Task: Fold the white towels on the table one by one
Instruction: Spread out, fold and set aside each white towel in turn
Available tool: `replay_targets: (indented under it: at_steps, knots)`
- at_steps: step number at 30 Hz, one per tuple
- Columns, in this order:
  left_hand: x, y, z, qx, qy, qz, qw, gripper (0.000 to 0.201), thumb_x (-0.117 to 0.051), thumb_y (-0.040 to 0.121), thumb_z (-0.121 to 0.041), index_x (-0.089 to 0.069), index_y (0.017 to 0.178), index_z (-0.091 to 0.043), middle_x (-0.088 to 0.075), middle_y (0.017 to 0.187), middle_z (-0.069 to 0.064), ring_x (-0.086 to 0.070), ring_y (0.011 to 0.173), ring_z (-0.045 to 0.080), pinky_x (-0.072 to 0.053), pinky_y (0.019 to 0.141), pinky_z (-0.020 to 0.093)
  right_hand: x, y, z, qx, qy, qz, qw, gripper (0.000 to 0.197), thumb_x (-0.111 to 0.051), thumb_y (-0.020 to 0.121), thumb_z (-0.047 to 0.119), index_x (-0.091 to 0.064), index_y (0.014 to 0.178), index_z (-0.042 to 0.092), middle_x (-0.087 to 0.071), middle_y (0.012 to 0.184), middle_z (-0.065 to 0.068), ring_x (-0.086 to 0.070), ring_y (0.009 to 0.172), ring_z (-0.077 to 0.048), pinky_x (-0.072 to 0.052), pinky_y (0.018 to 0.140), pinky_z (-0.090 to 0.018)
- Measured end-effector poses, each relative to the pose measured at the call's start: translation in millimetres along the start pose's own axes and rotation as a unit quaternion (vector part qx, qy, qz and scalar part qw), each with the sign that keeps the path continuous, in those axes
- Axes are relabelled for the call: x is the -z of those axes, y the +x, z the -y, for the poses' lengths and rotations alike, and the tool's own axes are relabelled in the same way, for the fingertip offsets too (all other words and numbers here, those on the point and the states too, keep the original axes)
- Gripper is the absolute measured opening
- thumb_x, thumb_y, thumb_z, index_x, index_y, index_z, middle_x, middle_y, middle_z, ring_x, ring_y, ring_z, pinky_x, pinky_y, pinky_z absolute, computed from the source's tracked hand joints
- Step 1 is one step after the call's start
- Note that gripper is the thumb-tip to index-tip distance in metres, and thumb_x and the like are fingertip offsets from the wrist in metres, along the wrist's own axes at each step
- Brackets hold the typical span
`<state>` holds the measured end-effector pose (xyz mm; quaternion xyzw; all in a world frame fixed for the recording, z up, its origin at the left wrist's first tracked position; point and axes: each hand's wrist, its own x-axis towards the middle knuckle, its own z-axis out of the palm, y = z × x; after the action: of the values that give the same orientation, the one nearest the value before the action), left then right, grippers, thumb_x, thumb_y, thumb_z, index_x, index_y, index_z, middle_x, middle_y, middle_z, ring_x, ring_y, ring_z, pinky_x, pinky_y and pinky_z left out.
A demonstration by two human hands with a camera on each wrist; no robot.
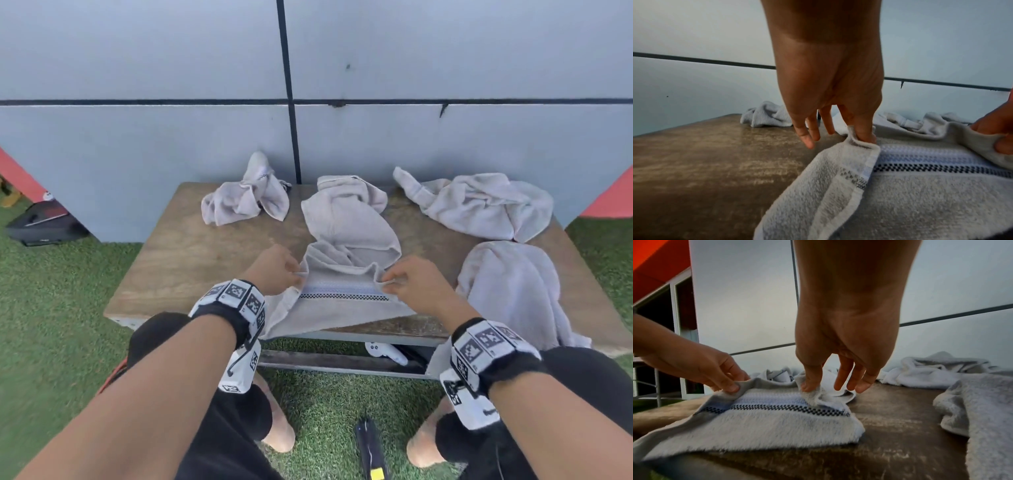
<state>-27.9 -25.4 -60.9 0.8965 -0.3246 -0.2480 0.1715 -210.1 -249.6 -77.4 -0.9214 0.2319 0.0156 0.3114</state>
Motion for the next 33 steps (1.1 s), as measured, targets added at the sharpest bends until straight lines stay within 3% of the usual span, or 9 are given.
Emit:
replay_targets:
  at_steps: [2, 4, 12, 17, 23, 26, 29, 31, 33]
  knots:
    - [-8, 2, 1, -0.003, 0.008, 0.019, 1.0, 0.016, -0.072, 0.088, -0.03, -0.076, 0.086, -0.014, -0.05, 0.143, 0.006, -0.042, 0.136, 0.02, -0.036, 0.108, 0.039, -10, 3, 2, 0.005, -0.002, 0.038, 0.999, 0.008, -0.077, 0.086, 0.019, -0.081, 0.089, 0.025, -0.075, 0.097, 0.004, -0.068, 0.094, -0.017, -0.053, 0.078, -0.028]
    - [-16, 7, 1, -0.007, -0.005, 0.043, 0.999, 0.023, -0.072, 0.088, -0.035, -0.077, 0.089, -0.012, -0.043, 0.149, 0.002, -0.038, 0.139, 0.02, -0.032, 0.113, 0.041, -21, 2, 6, 0.008, -0.034, 0.075, 0.997, 0.012, -0.073, 0.089, 0.021, -0.081, 0.094, 0.028, -0.072, 0.101, 0.002, -0.066, 0.094, -0.021, -0.055, 0.083, -0.037]
    - [-35, 12, -3, -0.061, -0.048, 0.05, 0.996, 0.028, -0.076, 0.082, -0.032, -0.071, 0.072, -0.006, -0.063, 0.095, 0.004, -0.058, 0.082, 0.017, -0.044, 0.075, 0.031, -50, -3, 8, 0.068, 0.026, 0.044, 0.996, 0.015, -0.074, 0.084, 0.019, -0.082, 0.093, 0.027, -0.065, 0.108, 0.008, -0.062, 0.094, -0.018, -0.051, 0.087, -0.041]
    - [-2, 9, -21, -0.101, -0.117, 0.019, 0.988, 0.04, -0.076, 0.081, -0.019, -0.05, 0.055, -0.003, -0.049, 0.056, -0.008, -0.037, 0.053, 0.011, -0.033, 0.055, 0.024, -20, 1, 22, 0.119, 0.086, 0.026, 0.989, 0.014, -0.074, 0.086, 0.013, -0.081, 0.095, 0.021, -0.066, 0.106, 0.007, -0.062, 0.093, -0.015, -0.052, 0.084, -0.032]
    - [67, -1, -36, -0.148, -0.158, -0.135, 0.967, 0.026, -0.073, 0.086, -0.015, -0.06, 0.07, 0.001, -0.057, 0.077, -0.008, -0.049, 0.065, -0.003, -0.04, 0.068, 0.01, 41, 13, 42, 0.144, 0.18, -0.098, 0.968, 0.016, -0.075, 0.086, 0.009, -0.08, 0.097, 0.02, -0.068, 0.113, 0.008, -0.063, 0.099, 0.005, -0.047, 0.085, -0.008]
    - [92, -7, -17, -0.129, -0.183, -0.191, 0.956, 0.02, -0.069, 0.087, -0.02, -0.06, 0.071, -0.013, -0.068, 0.106, -0.009, -0.061, 0.096, 0.007, -0.046, 0.087, 0.026, 63, 7, 27, 0.095, 0.202, -0.175, 0.959, 0.013, -0.074, 0.088, 0.015, -0.078, 0.093, 0.026, -0.071, 0.107, 0.018, -0.061, 0.095, 0.016, -0.044, 0.09, -0.006]
    - [107, -17, 2, -0.13, -0.336, -0.19, 0.913, 0.018, -0.063, 0.09, -0.032, -0.066, 0.075, -0.023, -0.067, 0.085, -0.006, -0.059, 0.08, 0.012, -0.048, 0.076, 0.035, 81, -2, 7, 0.066, 0.294, -0.266, 0.915, 0.018, -0.07, 0.092, 0.011, -0.072, 0.088, 0.029, -0.073, 0.079, 0.025, -0.064, 0.078, 0.011, -0.049, 0.079, -0.011]
    - [107, -22, 1, -0.139, -0.43, -0.147, 0.88, 0.021, -0.054, 0.101, -0.025, -0.073, 0.096, -0.019, -0.07, 0.091, -0.001, -0.064, 0.086, 0.016, -0.053, 0.078, 0.038, 87, -5, 5, 0.07, 0.341, -0.288, 0.892, 0.009, -0.067, 0.095, 0.011, -0.071, 0.095, 0.019, -0.072, 0.075, 0.026, -0.064, 0.076, 0.008, -0.05, 0.076, -0.011]
    - [98, -15, -2, -0.109, -0.392, -0.154, 0.9, 0.03, -0.049, 0.105, -0.028, -0.068, 0.107, -0.004, -0.067, 0.093, 0.004, -0.061, 0.086, 0.018, -0.05, 0.075, 0.038, 87, -4, 6, 0.075, 0.344, -0.289, 0.89, 0.009, -0.063, 0.097, 0.013, -0.069, 0.095, 0.02, -0.071, 0.073, 0.022, -0.062, 0.073, 0.006, -0.051, 0.073, -0.012]
